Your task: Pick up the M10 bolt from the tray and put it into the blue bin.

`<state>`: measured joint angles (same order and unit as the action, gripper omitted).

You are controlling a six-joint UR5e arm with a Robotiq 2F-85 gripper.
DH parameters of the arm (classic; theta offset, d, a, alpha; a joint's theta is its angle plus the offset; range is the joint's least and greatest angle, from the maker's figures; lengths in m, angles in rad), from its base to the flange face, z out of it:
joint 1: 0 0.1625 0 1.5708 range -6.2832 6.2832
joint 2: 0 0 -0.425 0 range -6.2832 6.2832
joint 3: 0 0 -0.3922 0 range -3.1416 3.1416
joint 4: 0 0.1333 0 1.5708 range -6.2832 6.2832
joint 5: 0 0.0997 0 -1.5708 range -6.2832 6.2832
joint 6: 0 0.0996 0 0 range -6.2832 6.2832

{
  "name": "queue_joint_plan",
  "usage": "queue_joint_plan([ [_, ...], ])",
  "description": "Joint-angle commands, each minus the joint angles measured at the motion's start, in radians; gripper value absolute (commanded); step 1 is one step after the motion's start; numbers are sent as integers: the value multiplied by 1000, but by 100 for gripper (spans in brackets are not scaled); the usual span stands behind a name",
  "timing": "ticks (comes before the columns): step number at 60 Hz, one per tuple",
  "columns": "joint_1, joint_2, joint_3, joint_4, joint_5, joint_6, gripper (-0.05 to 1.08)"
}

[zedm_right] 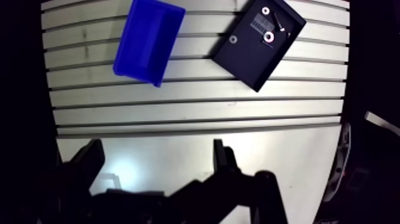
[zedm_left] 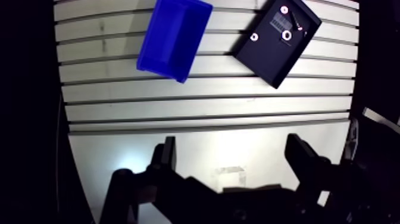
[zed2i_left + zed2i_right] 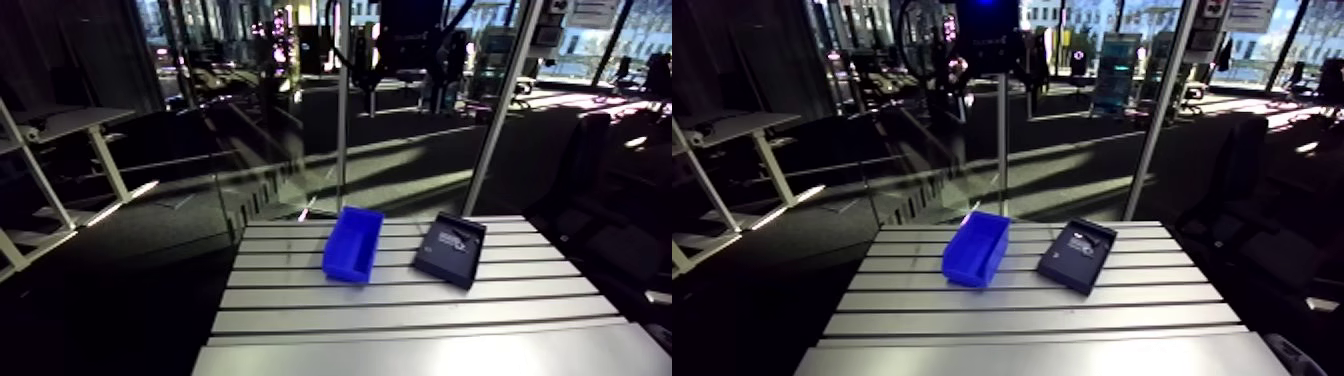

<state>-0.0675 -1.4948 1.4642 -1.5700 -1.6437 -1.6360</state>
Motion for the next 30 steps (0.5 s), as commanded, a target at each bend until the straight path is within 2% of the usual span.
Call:
queue_joint_plan([
  [1, -49, -6, -26, 46, 9, 25, 1],
  [30, -51, -8, -26, 46, 8, 25, 1],
])
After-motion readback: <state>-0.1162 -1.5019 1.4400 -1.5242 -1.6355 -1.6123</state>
